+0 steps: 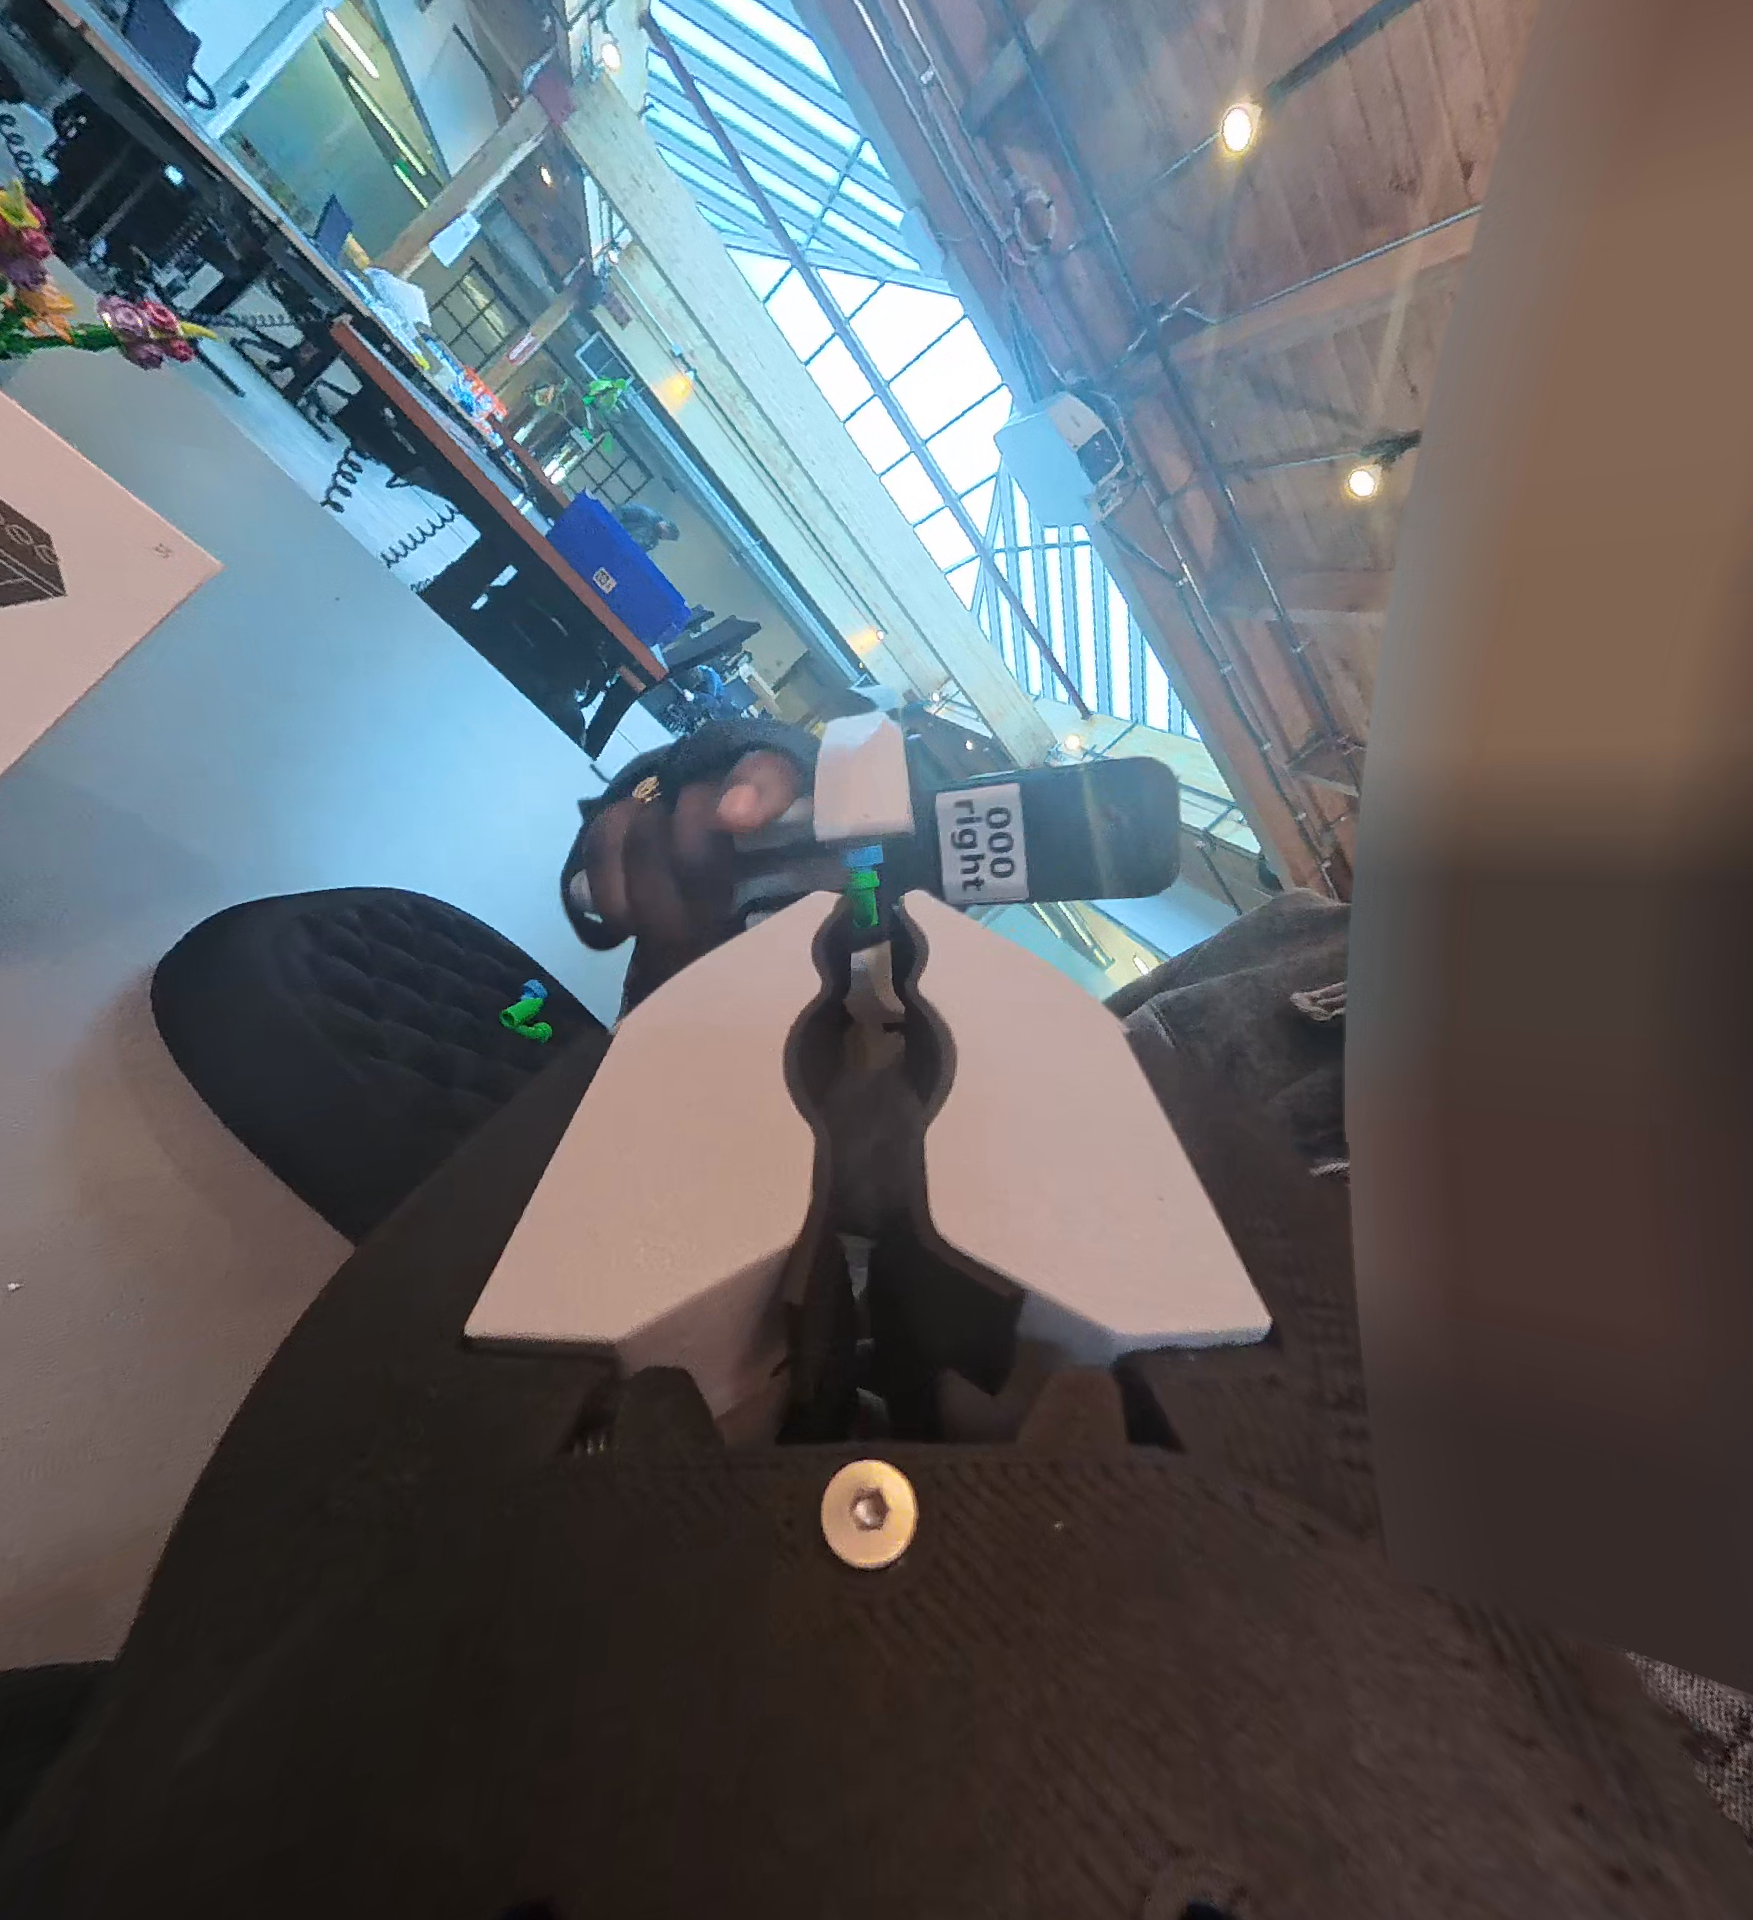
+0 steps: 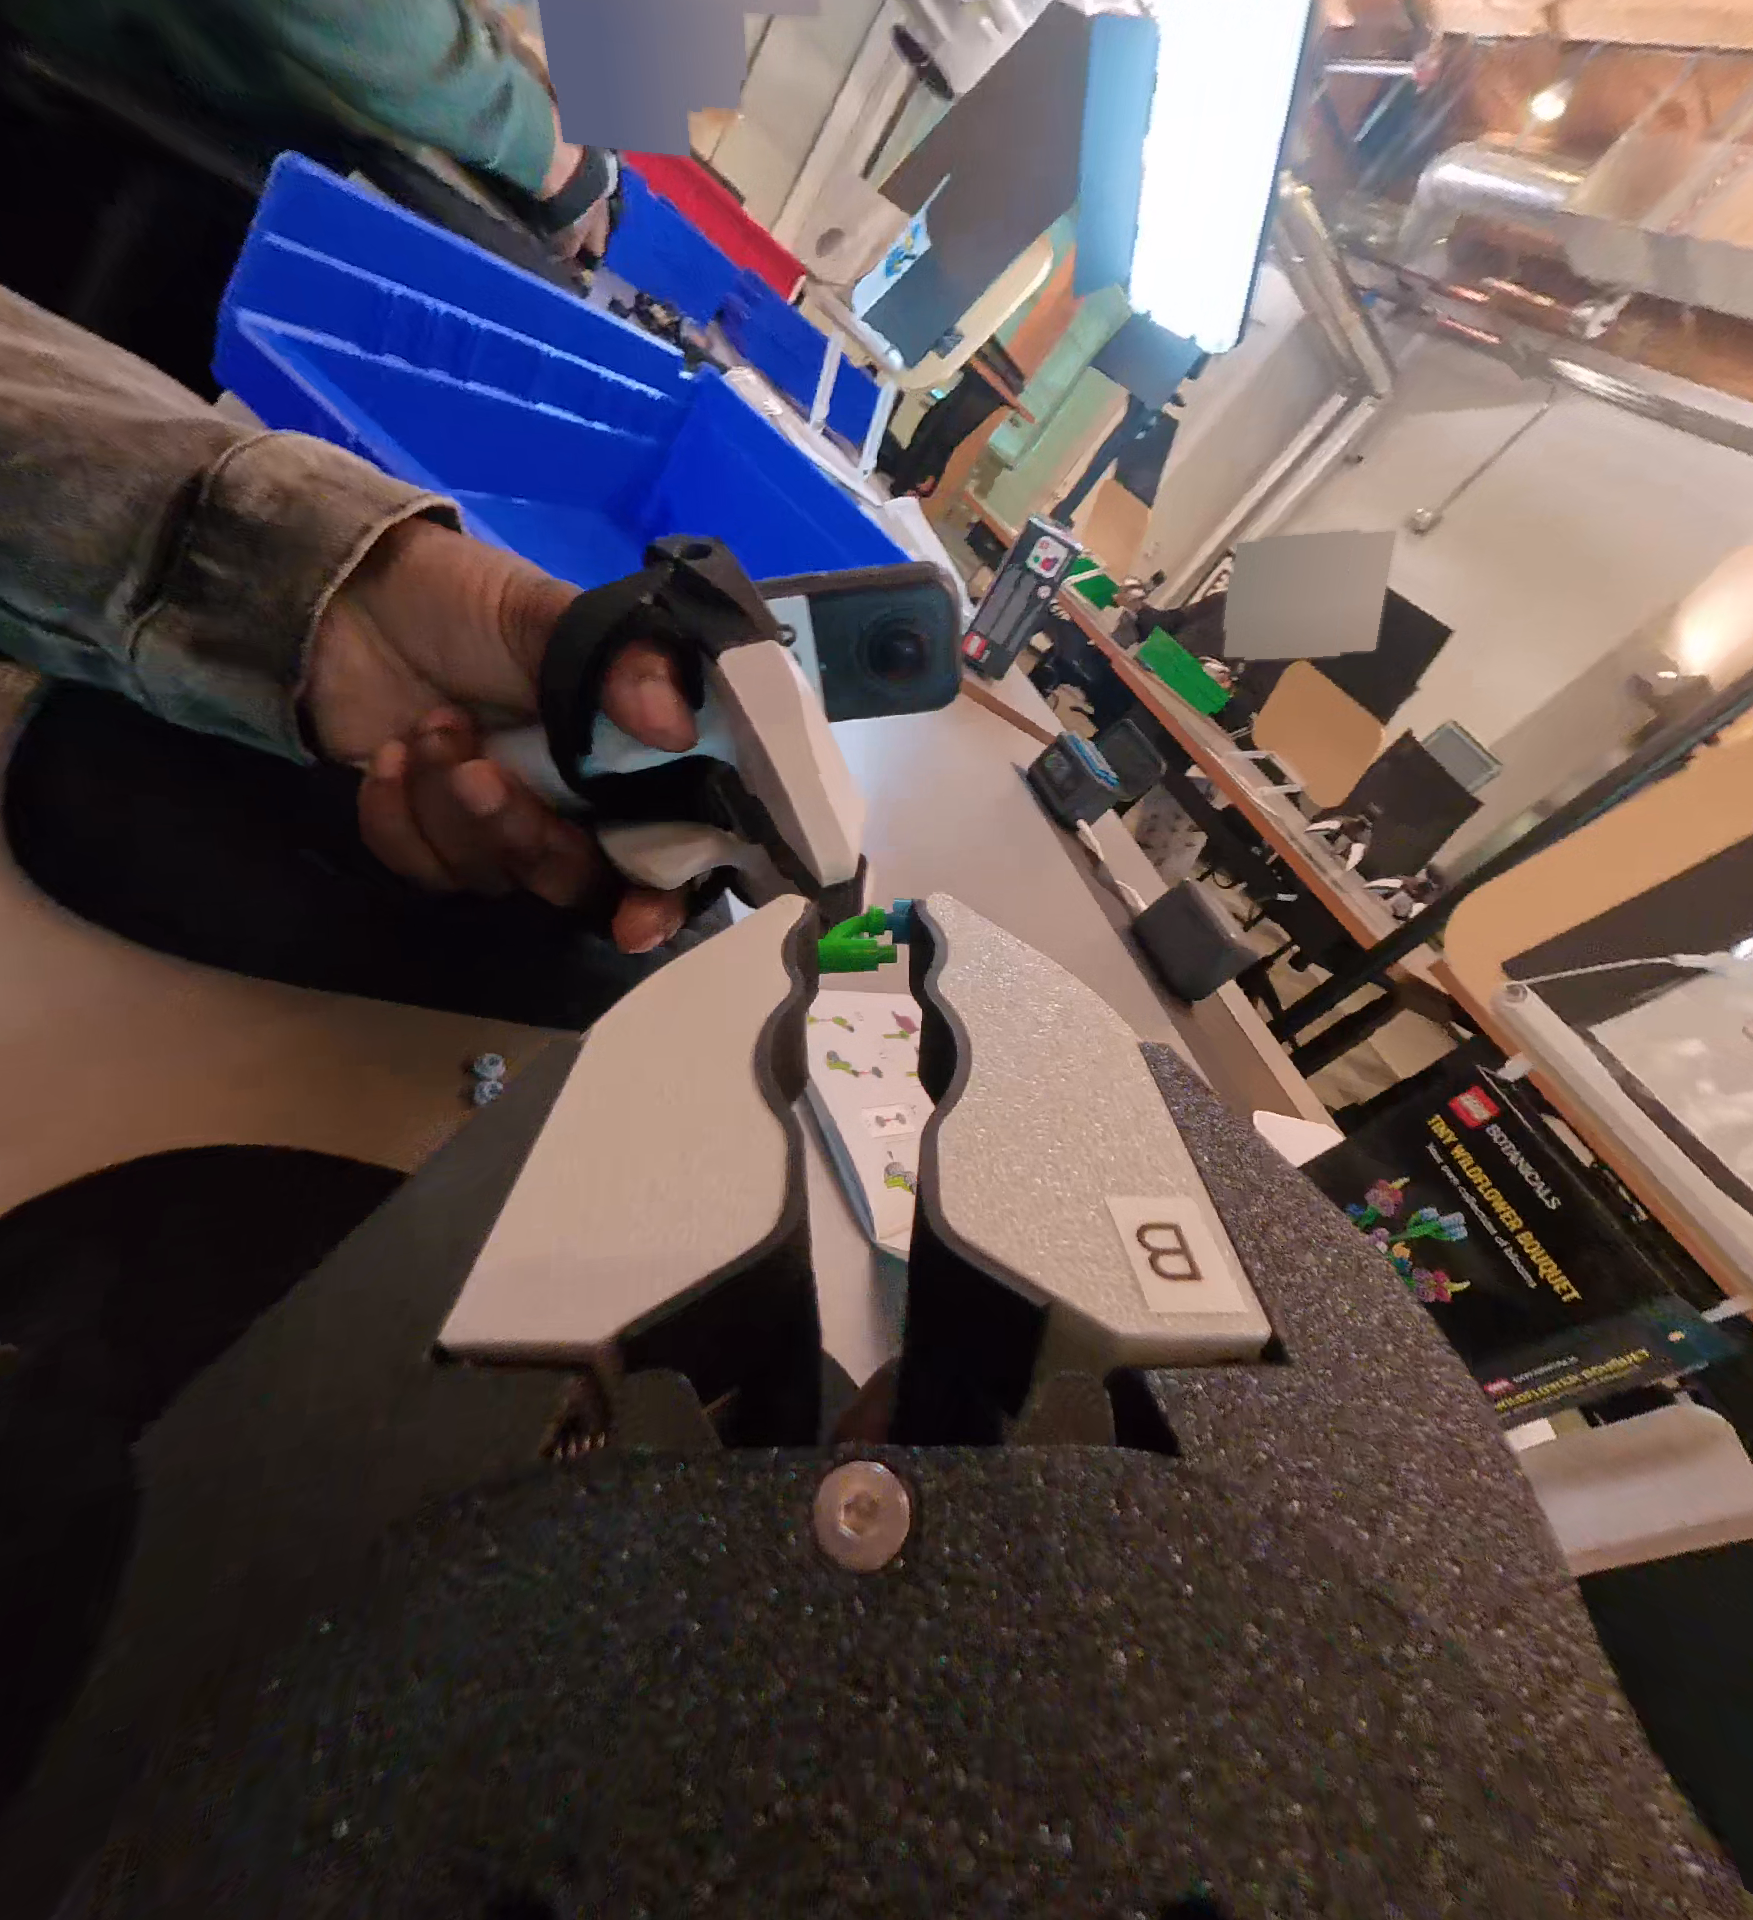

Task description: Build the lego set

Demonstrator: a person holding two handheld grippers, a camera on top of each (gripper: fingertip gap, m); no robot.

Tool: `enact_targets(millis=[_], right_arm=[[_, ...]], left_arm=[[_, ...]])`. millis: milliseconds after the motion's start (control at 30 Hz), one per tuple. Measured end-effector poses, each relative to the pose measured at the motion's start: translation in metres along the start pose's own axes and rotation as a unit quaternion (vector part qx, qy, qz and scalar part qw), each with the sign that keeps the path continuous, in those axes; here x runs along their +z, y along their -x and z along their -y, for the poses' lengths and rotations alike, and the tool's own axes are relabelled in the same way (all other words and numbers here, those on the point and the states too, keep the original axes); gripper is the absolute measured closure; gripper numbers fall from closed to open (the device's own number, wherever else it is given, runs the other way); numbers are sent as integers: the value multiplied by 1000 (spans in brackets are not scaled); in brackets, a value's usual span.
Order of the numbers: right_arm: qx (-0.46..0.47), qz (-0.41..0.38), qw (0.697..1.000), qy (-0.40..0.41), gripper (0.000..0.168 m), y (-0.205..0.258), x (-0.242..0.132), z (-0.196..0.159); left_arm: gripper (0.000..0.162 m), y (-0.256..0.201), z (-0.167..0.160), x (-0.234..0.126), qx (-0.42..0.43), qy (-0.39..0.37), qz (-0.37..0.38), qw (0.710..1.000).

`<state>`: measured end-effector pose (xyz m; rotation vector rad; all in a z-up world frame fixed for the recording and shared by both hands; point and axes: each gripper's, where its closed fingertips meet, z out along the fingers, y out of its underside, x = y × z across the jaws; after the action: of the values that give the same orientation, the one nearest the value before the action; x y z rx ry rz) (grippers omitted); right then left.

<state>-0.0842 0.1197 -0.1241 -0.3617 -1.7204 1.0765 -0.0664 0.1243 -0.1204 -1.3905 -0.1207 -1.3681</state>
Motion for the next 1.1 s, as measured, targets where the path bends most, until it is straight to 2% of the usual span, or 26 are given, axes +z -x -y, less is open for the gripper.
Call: enact_targets(millis=[267, 300, 433, 500, 633, 700, 800, 900, 1100], right_arm=[[-36, 33, 999, 8, 152, 8, 1, 2], [-25, 31, 999, 6, 145, 7, 2, 3], [97, 35, 995, -1, 120, -7, -9, 4], [164, 39, 986, 3, 120, -18, -24, -2], [275, 42, 958, 68, 133, -34, -65, -33], [302, 68, 941, 136, 148, -21, -81, -55], [300, 114, 921, 222, 152, 11, -95, -79], [300, 123, 917, 231, 155, 25, -95, -83], [306, 103, 916, 239, 159, 22, -88, -89]], left_arm=[[157, -1, -6, 3, 23, 18, 9, 1000], [157, -2, -6, 3, 27, 16, 6, 999], [156, -7, 4, -3, 38, -21, -6, 999], [156, -8, 6, -4, 50, -30, -3, 998], [157, -11, 8, -5, 80, -42, 5, 996], [156, -9, 6, -3, 81, -36, 9, 996], [157, -8, 3, -1, 85, -24, 15, 996], [157, -5, 1, 0, 83, -15, 25, 996], [157, -1, -4, 4, 82, 8, 40, 996]])
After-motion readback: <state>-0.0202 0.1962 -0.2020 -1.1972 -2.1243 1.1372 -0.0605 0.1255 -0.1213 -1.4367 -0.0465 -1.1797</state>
